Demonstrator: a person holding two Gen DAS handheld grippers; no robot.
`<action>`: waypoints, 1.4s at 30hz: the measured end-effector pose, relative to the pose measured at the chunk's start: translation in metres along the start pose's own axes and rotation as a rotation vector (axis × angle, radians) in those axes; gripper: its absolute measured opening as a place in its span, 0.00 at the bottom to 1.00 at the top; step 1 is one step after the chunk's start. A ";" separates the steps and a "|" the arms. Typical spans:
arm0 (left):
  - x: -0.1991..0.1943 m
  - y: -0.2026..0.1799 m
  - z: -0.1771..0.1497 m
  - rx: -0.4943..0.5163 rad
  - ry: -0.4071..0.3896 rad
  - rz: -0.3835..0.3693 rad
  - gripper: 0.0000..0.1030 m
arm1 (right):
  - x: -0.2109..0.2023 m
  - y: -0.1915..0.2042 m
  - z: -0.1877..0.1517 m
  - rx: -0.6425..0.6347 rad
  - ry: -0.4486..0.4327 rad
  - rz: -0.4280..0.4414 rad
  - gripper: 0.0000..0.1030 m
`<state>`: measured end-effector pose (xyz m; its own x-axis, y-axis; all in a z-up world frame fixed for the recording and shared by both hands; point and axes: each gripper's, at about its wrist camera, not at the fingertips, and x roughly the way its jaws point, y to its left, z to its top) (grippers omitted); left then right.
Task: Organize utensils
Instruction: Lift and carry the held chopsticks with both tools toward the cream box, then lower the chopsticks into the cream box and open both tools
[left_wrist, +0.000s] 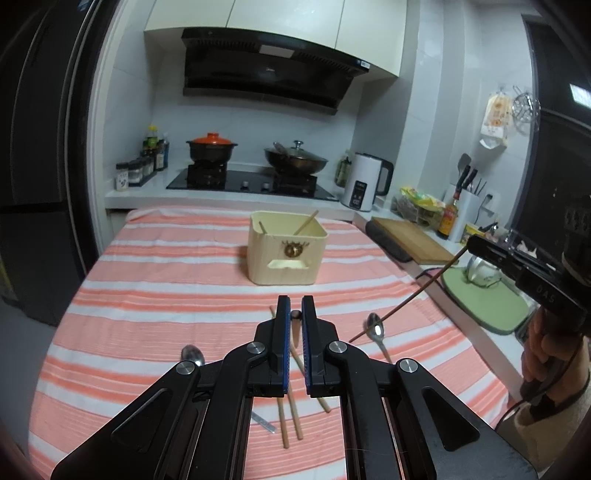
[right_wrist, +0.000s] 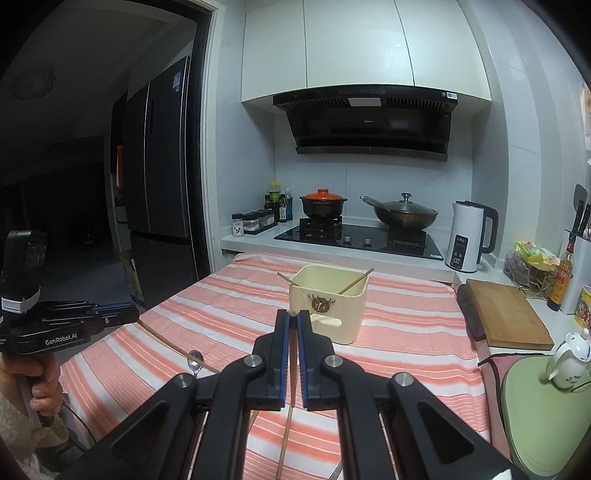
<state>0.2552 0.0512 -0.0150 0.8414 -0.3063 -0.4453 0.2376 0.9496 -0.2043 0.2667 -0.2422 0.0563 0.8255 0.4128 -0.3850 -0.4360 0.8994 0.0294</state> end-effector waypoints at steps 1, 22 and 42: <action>0.001 0.000 0.004 -0.003 -0.002 -0.009 0.03 | 0.001 0.000 0.002 0.000 -0.002 0.000 0.04; 0.058 -0.003 0.142 0.044 -0.130 -0.015 0.03 | 0.071 -0.043 0.101 -0.013 -0.120 -0.044 0.04; 0.228 0.027 0.140 -0.017 0.102 0.038 0.03 | 0.252 -0.114 0.079 0.258 0.093 -0.014 0.04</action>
<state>0.5216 0.0159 0.0001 0.7955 -0.2761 -0.5395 0.1975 0.9597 -0.1999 0.5525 -0.2298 0.0284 0.7890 0.3958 -0.4700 -0.3090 0.9167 0.2532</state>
